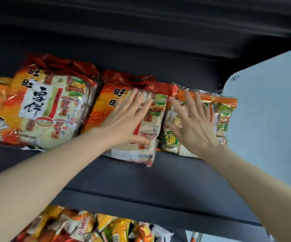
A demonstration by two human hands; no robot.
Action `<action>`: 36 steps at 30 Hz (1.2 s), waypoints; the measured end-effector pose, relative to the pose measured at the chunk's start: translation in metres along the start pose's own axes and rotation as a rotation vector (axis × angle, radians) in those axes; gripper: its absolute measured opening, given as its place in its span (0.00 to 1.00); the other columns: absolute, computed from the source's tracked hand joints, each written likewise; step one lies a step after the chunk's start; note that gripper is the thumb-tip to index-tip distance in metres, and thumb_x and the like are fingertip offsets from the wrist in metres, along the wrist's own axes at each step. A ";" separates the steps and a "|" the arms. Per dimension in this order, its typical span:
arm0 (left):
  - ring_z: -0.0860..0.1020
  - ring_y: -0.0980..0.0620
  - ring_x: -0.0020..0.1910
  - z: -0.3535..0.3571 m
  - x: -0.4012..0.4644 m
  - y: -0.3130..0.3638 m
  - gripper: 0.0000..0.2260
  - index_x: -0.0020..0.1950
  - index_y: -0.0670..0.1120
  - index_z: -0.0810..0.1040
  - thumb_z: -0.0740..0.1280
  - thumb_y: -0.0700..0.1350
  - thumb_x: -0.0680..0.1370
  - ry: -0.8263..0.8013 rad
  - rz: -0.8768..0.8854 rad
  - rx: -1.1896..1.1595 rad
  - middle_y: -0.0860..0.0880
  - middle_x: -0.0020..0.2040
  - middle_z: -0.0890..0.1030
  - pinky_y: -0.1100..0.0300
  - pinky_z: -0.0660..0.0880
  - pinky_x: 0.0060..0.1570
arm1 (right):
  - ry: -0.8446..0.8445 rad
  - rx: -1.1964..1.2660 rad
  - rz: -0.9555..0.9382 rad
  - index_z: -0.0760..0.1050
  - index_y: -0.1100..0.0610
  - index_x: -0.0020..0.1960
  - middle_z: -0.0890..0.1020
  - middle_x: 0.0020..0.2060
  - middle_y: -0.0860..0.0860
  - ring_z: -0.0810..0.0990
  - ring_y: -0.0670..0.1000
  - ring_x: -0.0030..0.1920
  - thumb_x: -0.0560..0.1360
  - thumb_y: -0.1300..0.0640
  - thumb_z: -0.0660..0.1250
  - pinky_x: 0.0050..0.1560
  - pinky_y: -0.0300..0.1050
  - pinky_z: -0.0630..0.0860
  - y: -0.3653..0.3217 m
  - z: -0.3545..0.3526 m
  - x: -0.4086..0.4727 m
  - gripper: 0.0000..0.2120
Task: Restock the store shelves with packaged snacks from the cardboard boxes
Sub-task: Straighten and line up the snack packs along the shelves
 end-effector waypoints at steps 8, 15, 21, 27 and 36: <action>0.24 0.41 0.74 0.030 -0.060 -0.089 0.55 0.75 0.51 0.23 0.63 0.71 0.72 -0.158 0.028 -0.028 0.44 0.74 0.21 0.39 0.39 0.76 | -0.306 -0.129 -0.080 0.38 0.43 0.81 0.36 0.80 0.57 0.35 0.65 0.79 0.70 0.22 0.47 0.72 0.77 0.47 -0.124 0.045 0.008 0.47; 0.25 0.37 0.73 0.068 -0.048 -0.083 0.48 0.76 0.48 0.25 0.59 0.66 0.78 -0.196 0.054 -0.036 0.39 0.74 0.23 0.36 0.36 0.75 | -0.386 -0.182 0.148 0.30 0.44 0.80 0.28 0.77 0.56 0.30 0.64 0.77 0.67 0.22 0.54 0.72 0.74 0.43 -0.129 0.068 0.008 0.54; 0.21 0.31 0.69 0.091 -0.016 -0.073 0.48 0.75 0.48 0.23 0.60 0.64 0.79 -0.156 -0.015 -0.003 0.36 0.70 0.19 0.32 0.31 0.70 | -0.323 -0.251 0.222 0.35 0.47 0.81 0.37 0.80 0.59 0.41 0.69 0.78 0.62 0.23 0.65 0.69 0.78 0.56 -0.113 0.098 0.023 0.62; 0.18 0.30 0.66 0.112 0.005 -0.075 0.49 0.70 0.48 0.17 0.60 0.61 0.81 -0.053 -0.066 0.040 0.36 0.67 0.16 0.30 0.27 0.65 | -0.243 -0.314 0.205 0.46 0.54 0.82 0.50 0.80 0.64 0.52 0.73 0.77 0.55 0.24 0.72 0.67 0.79 0.61 -0.098 0.123 0.039 0.68; 0.26 0.25 0.69 0.096 0.003 -0.062 0.45 0.75 0.45 0.23 0.59 0.59 0.82 0.007 -0.071 0.169 0.30 0.71 0.23 0.29 0.33 0.69 | -0.140 -0.303 0.119 0.53 0.58 0.81 0.55 0.79 0.67 0.55 0.71 0.77 0.64 0.24 0.65 0.70 0.77 0.59 -0.098 0.118 0.047 0.58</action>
Point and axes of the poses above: each hand's wrist, its own x-axis towards the middle knuckle, its own z-axis out of the palm, y = z × x, the point moved 4 cm from there along x, towards the middle knuckle
